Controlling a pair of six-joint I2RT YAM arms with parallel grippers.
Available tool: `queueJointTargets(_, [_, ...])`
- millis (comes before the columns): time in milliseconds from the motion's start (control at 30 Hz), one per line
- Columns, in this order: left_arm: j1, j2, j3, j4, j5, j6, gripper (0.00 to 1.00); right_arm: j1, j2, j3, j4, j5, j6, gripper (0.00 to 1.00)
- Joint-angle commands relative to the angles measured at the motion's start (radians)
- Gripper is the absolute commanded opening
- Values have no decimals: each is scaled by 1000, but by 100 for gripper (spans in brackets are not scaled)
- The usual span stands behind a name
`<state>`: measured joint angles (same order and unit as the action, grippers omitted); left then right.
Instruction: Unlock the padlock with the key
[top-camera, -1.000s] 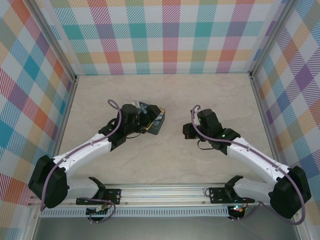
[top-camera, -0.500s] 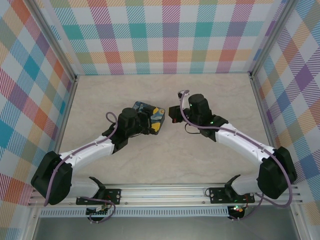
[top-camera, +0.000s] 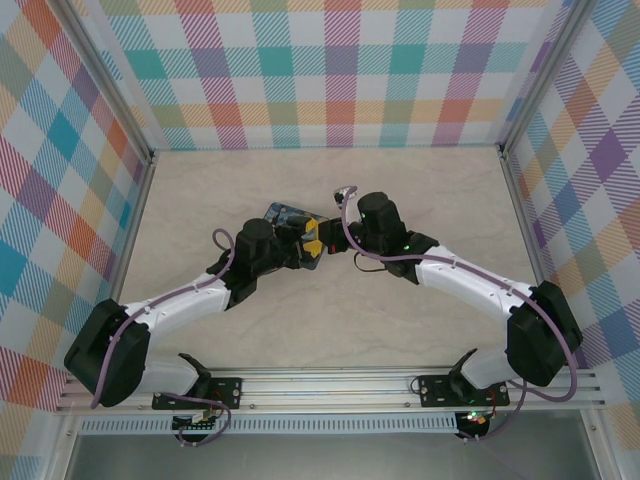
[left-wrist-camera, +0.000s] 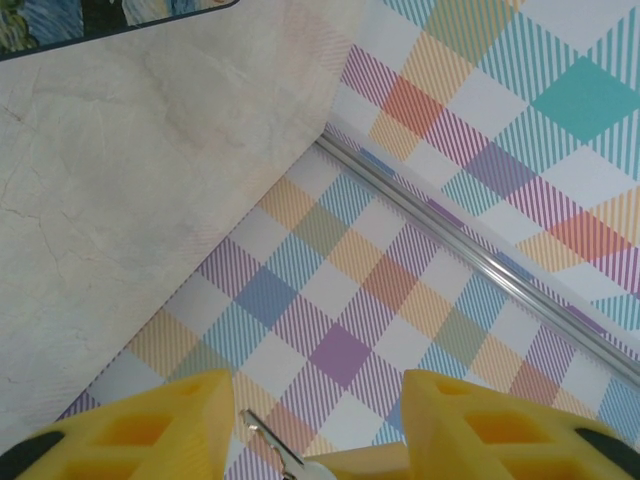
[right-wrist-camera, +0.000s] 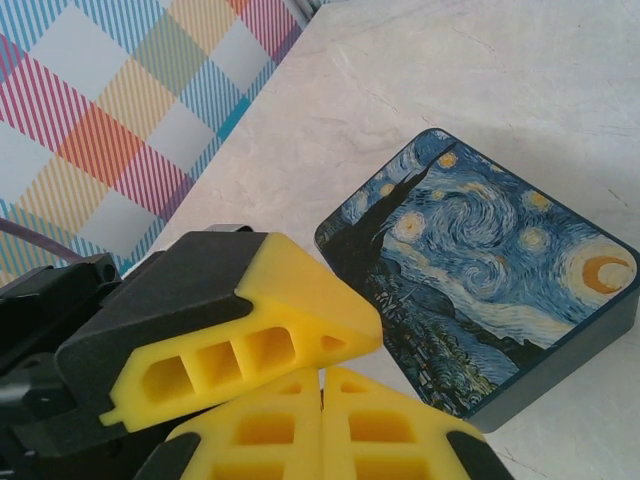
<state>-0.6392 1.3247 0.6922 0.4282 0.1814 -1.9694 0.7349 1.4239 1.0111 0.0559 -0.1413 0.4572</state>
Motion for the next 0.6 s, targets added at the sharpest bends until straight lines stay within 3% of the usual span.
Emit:
queueJointTargets(0, [-3,17,-16,56,1,-106,43,9,-19,3,39,-16,11,0])
queueJointTargets(333, [-3,23,-19,55,-8,-105,22,9,-51,-25,33,-2,15,0])
queueJointTargets(567, [-2,34,-16,59,-8,-103,13,9,-65,-42,33,4,21,0])
